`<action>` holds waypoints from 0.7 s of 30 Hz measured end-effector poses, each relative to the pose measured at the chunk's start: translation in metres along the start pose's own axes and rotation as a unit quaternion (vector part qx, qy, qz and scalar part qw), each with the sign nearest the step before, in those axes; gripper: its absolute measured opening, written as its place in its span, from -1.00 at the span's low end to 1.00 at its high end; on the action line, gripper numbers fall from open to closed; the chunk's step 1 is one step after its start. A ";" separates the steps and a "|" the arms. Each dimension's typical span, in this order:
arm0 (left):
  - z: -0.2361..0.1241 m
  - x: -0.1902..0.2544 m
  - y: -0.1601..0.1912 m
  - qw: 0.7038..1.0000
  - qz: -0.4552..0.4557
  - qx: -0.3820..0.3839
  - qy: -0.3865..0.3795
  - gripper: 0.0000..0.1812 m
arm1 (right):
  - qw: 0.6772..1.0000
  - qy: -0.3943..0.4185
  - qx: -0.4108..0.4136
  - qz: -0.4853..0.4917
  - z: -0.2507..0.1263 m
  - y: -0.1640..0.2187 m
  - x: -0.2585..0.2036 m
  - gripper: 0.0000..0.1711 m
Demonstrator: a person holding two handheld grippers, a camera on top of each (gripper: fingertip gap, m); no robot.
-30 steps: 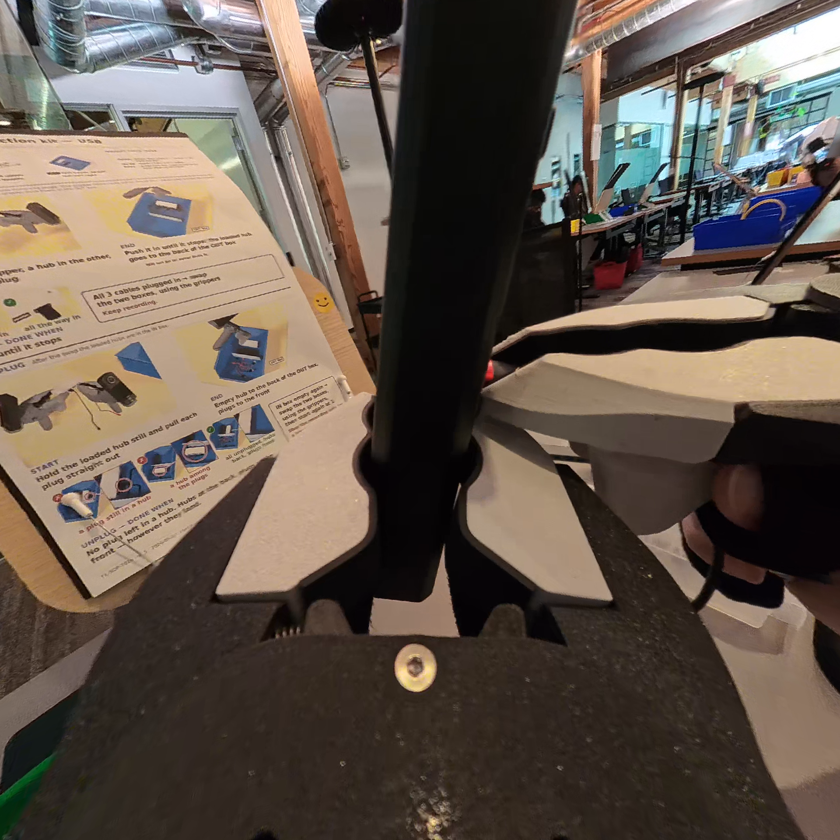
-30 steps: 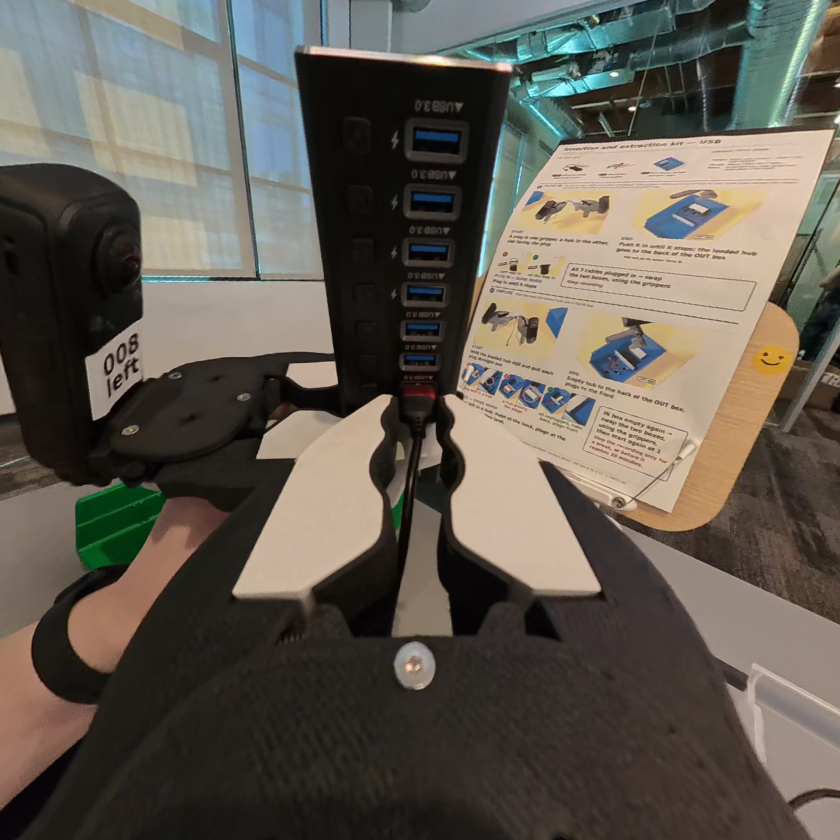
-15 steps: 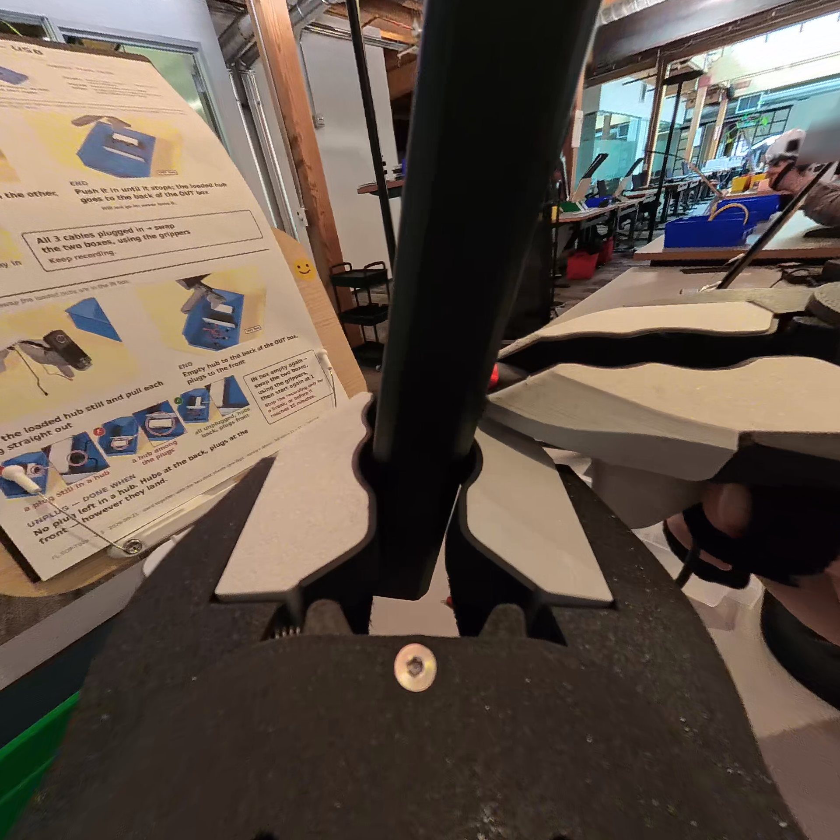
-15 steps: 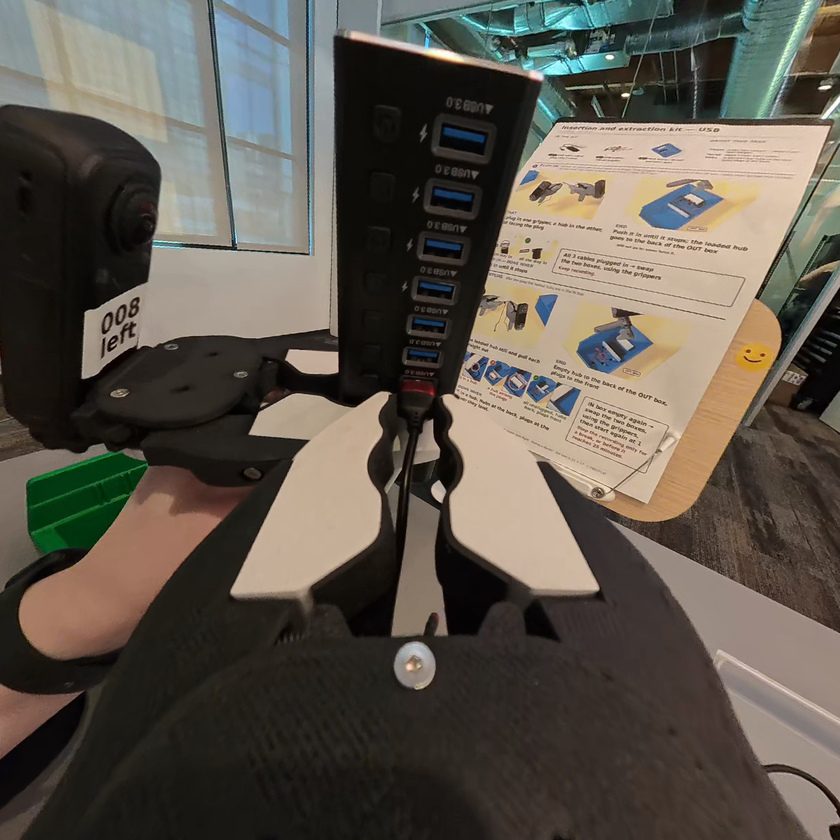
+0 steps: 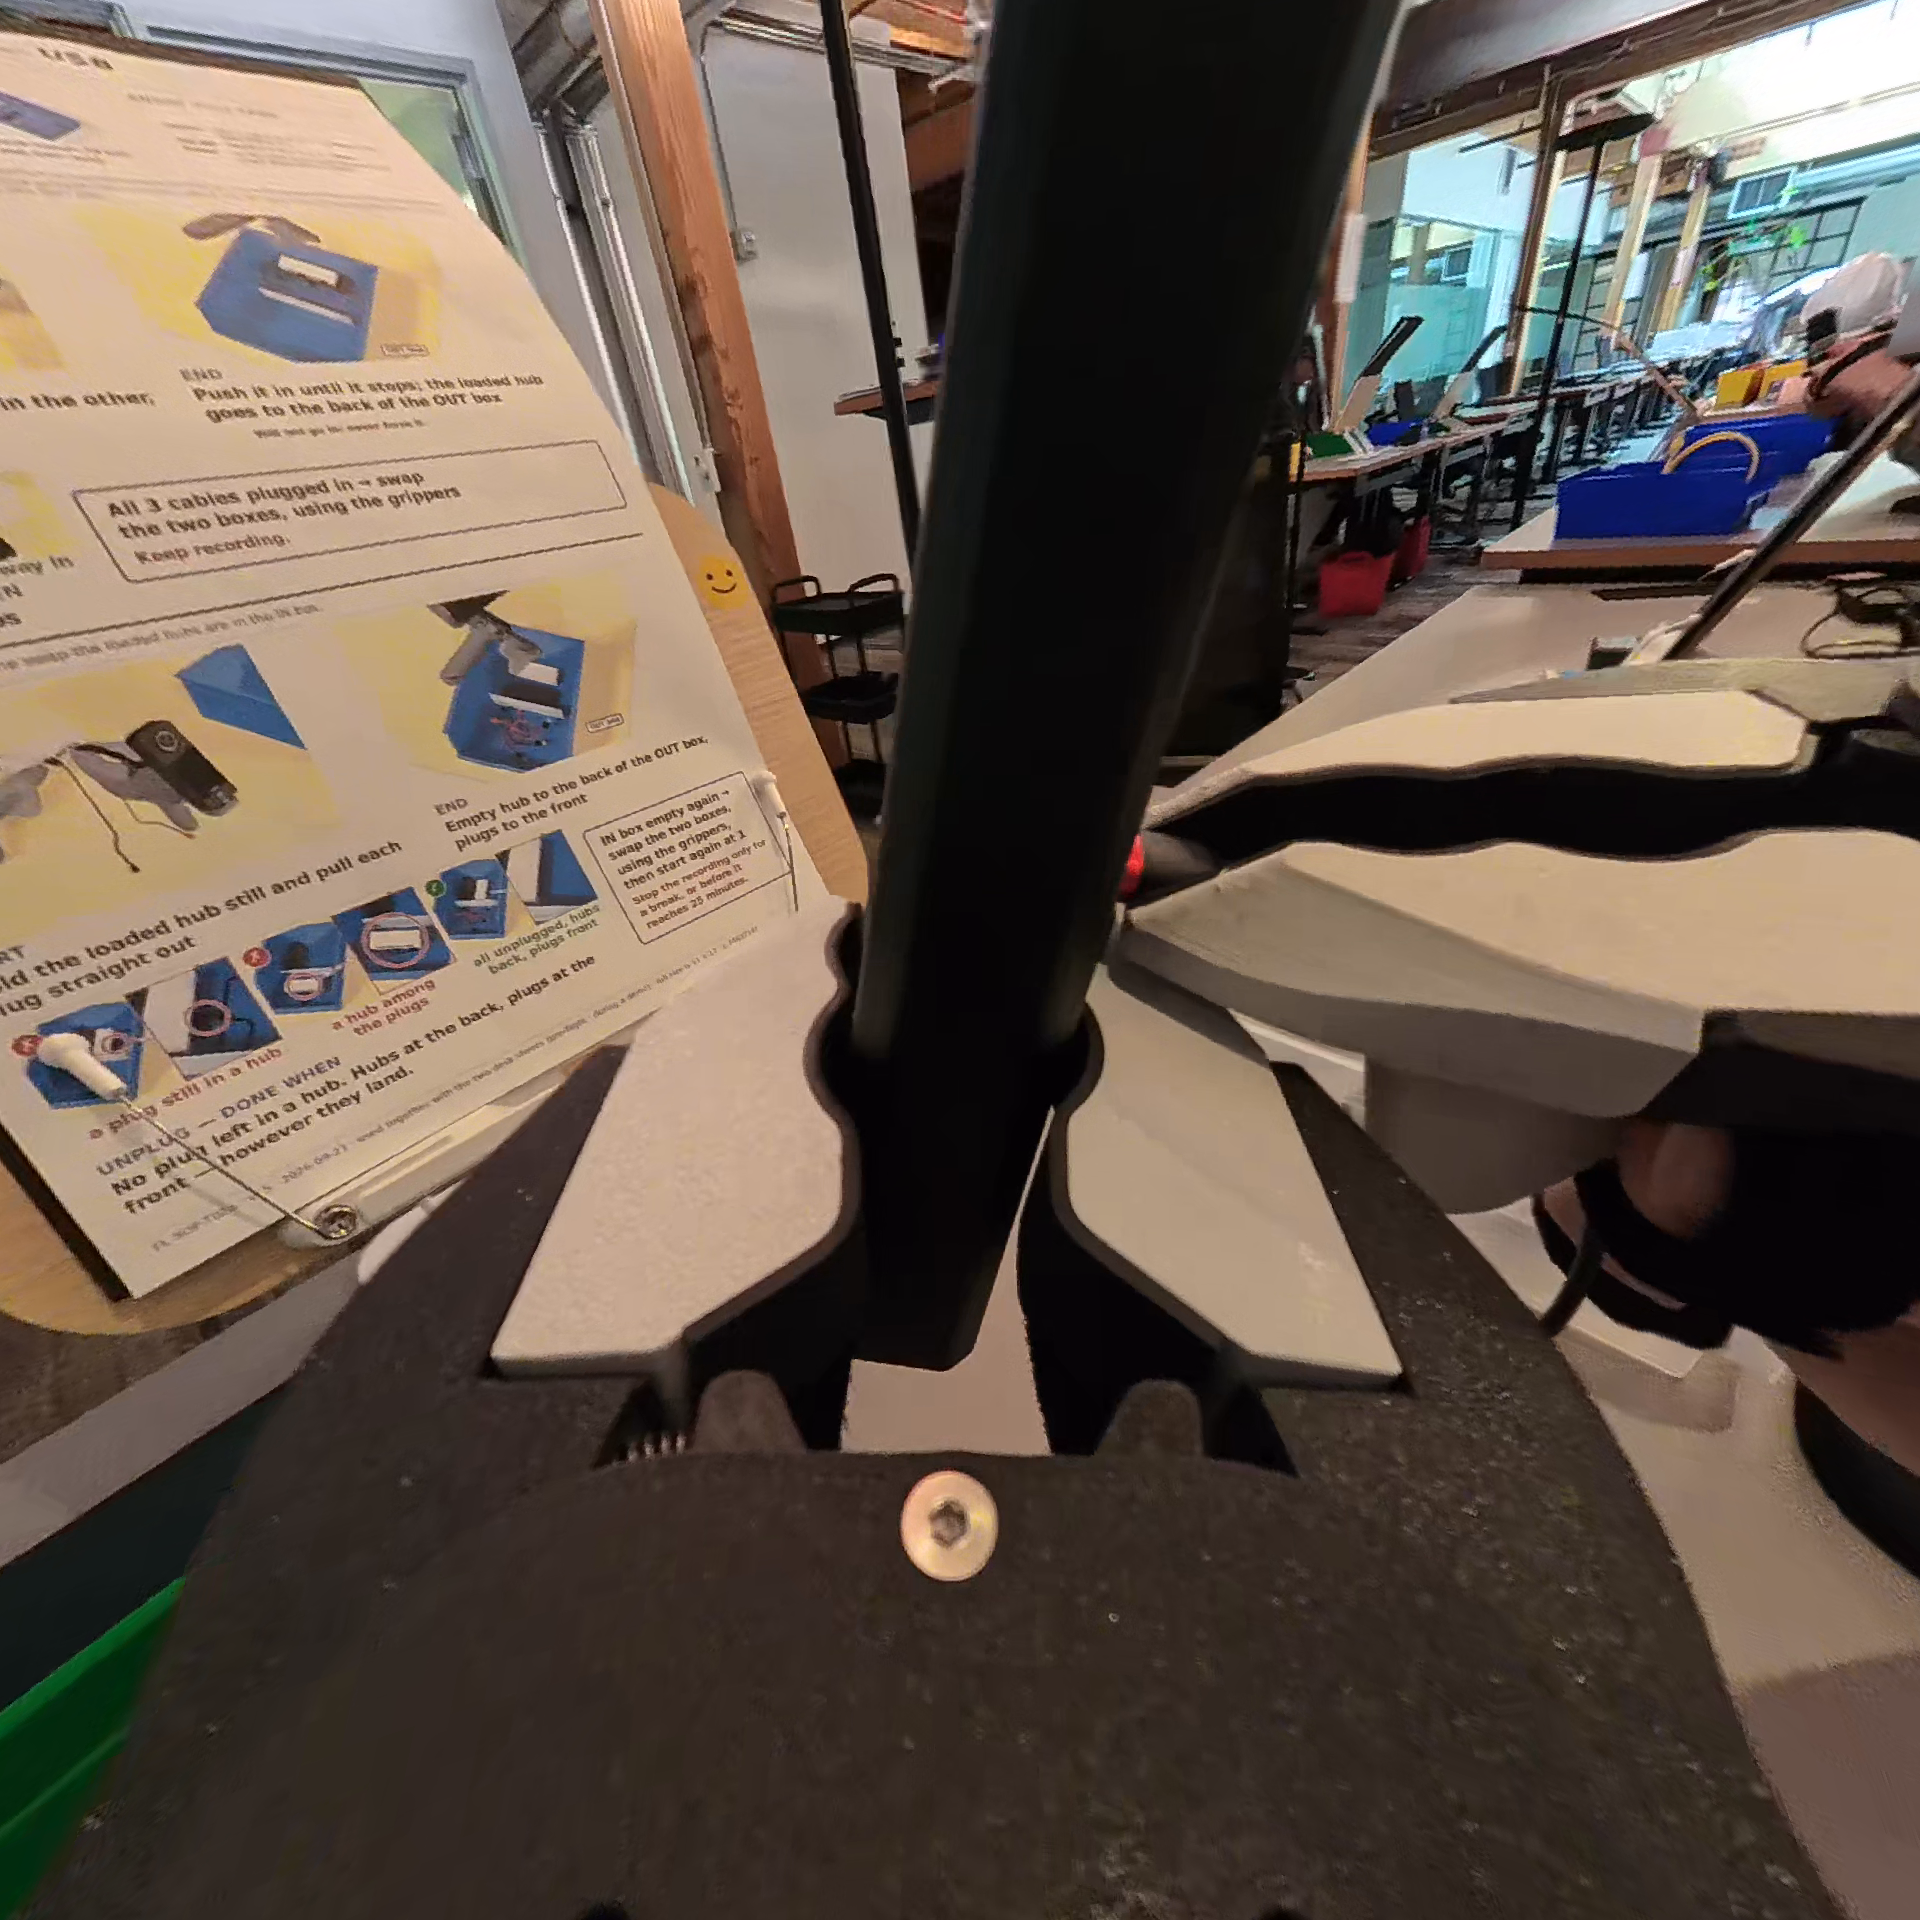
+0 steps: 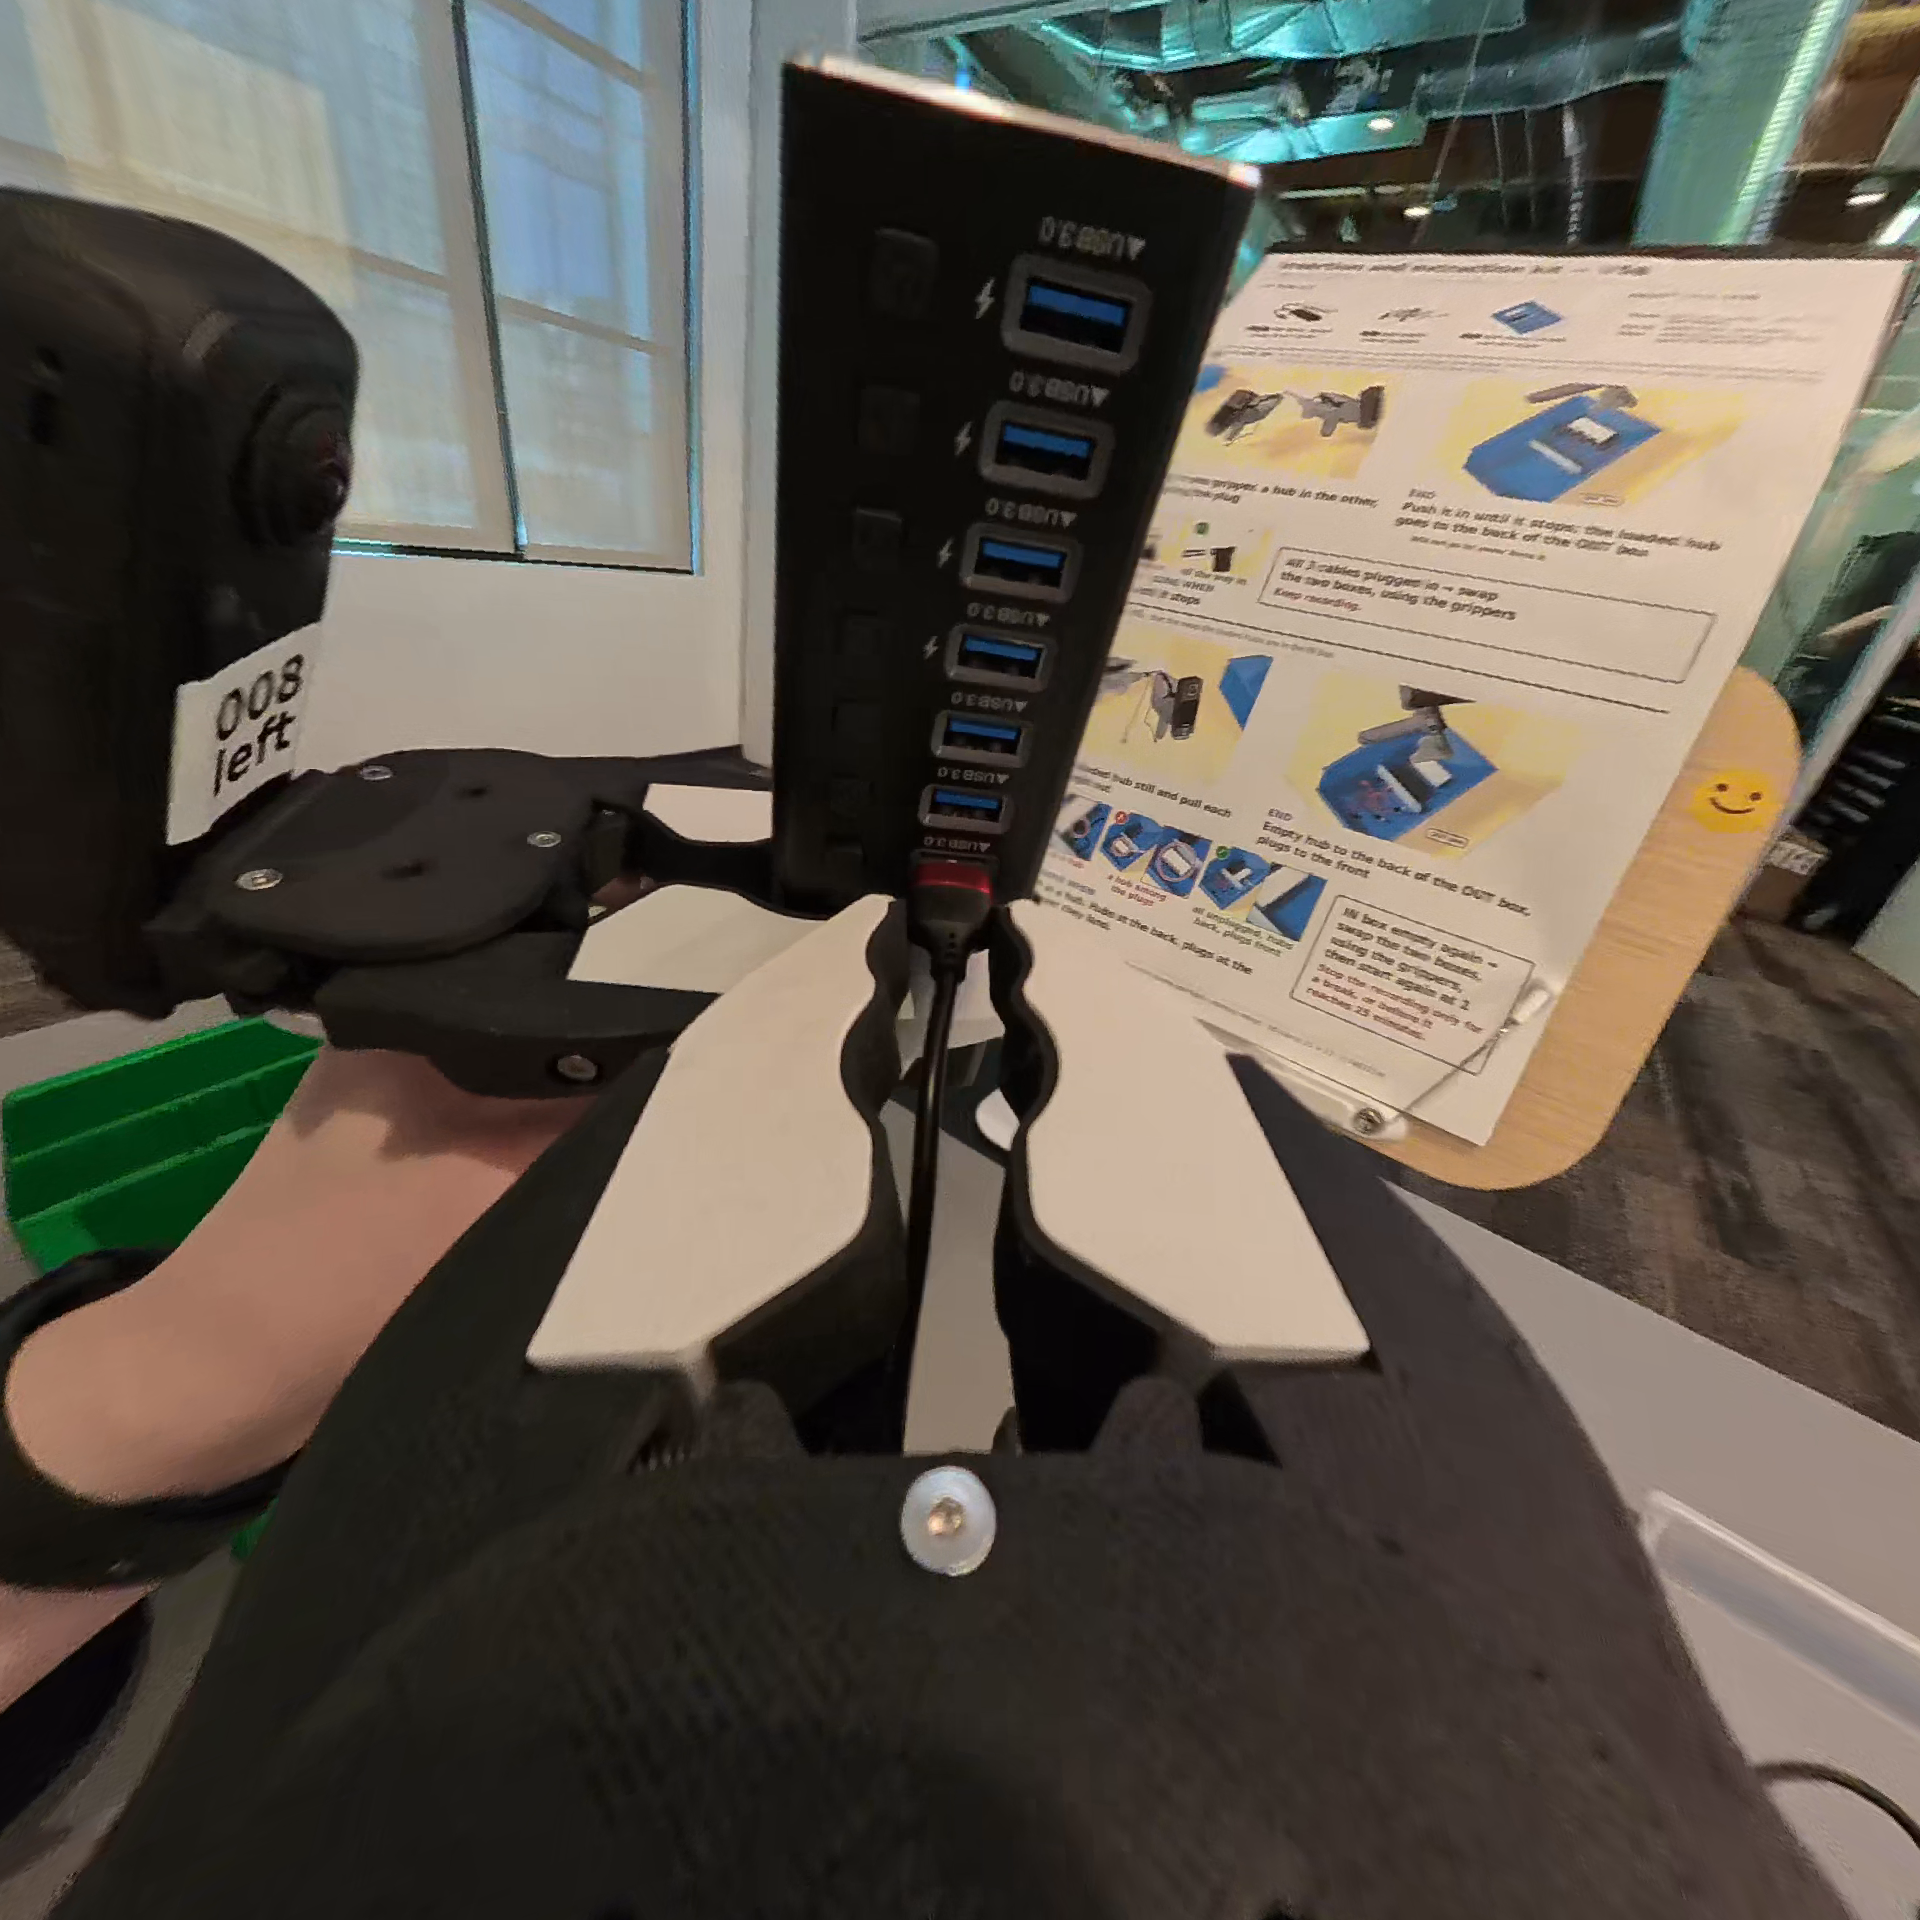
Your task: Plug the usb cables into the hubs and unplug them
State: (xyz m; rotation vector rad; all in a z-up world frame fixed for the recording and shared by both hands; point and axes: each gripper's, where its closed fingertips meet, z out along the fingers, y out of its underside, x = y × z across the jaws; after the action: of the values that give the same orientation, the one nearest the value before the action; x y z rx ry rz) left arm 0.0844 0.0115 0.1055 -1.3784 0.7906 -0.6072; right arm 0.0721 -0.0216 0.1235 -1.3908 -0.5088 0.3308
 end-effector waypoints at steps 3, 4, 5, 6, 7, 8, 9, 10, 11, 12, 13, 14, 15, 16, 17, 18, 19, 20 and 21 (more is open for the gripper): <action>0.000 0.003 0.001 0.999 -0.033 -0.002 0.040 -0.66 | 0.999 -0.043 -0.008 -0.007 0.000 -0.001 -0.002 -0.81; 0.000 0.003 0.000 0.998 -0.037 0.002 0.045 -0.66 | 0.998 -0.060 -0.009 -0.010 0.000 -0.002 -0.002 -0.81; 0.001 0.003 0.001 0.999 -0.034 -0.005 0.037 -0.66 | 0.998 -0.063 -0.016 -0.004 0.000 -0.001 0.000 -0.81; 0.002 0.001 0.003 0.999 -0.027 -0.009 0.022 -0.66 | 0.998 -0.056 -0.021 0.003 0.000 0.001 0.002 -0.81; 0.003 0.000 0.004 1.000 -0.020 -0.010 0.008 -0.66 | 0.999 -0.039 -0.024 0.007 0.001 0.004 0.003 -0.81; 0.003 -0.002 0.005 1.000 -0.017 -0.010 0.000 -0.66 | 0.999 -0.018 -0.027 0.003 0.002 0.006 0.003 -0.81; 0.003 -0.002 0.005 1.000 -0.019 -0.007 -0.001 -0.66 | 1.000 -0.006 -0.024 -0.005 0.002 0.006 0.003 -0.81; 0.003 -0.001 0.004 1.000 -0.026 -0.006 0.009 -0.66 | 1.000 -0.003 -0.019 -0.007 0.002 0.005 0.003 -0.81; 0.002 0.001 0.003 0.999 -0.040 -0.005 0.024 -0.66 | 1.000 -0.009 -0.015 -0.010 0.002 0.003 0.002 -0.81; 0.001 0.004 -0.001 0.997 -0.058 0.005 0.050 -0.66 | 1.000 -0.023 -0.008 -0.019 0.002 -0.001 0.000 -0.81; -0.001 0.008 -0.004 0.994 -0.071 0.015 0.079 -0.65 | 0.999 -0.041 -0.004 -0.016 -0.001 -0.004 -0.002 -0.81; -0.001 0.010 -0.005 0.993 -0.082 0.013 0.088 -0.66 | 0.998 -0.057 -0.005 -0.011 -0.002 -0.006 -0.003 -0.81; -0.001 0.011 -0.006 0.992 -0.085 0.011 0.093 -0.66 | 0.997 -0.071 -0.007 -0.011 -0.004 -0.007 -0.004 -0.82; -0.001 0.011 -0.005 0.992 -0.083 0.008 0.089 -0.66 | 0.997 -0.078 -0.010 -0.007 -0.005 -0.007 -0.004 -0.82; 0.000 0.009 -0.003 0.994 -0.077 0.004 0.078 -0.66 | 0.997 -0.078 -0.014 -0.002 -0.004 -0.006 -0.003 -0.82; 0.001 0.006 -0.001 0.996 -0.063 -0.007 0.058 -0.66 | 0.997 -0.069 -0.020 0.002 -0.003 -0.003 -0.001 -0.82; 0.002 0.001 0.002 0.999 -0.037 -0.016 0.027 -0.66 | 0.998 -0.056 -0.027 0.010 -0.002 0.000 0.000 -0.82; 0.002 -0.003 0.003 1.000 -0.013 -0.019 0.001 -0.66 | 0.999 -0.042 -0.028 0.017 0.000 0.003 0.001 -0.82; 0.001 -0.005 0.002 1.000 -0.002 -0.021 -0.010 -0.66 | 0.999 -0.030 -0.025 0.019 0.000 0.004 0.001 -0.82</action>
State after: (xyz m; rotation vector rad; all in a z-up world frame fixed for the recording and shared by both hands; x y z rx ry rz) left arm 0.0824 0.0159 0.1038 -1.4219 0.7882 -0.5814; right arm 0.0730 -0.0203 0.1200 -1.4438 -0.5432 0.3936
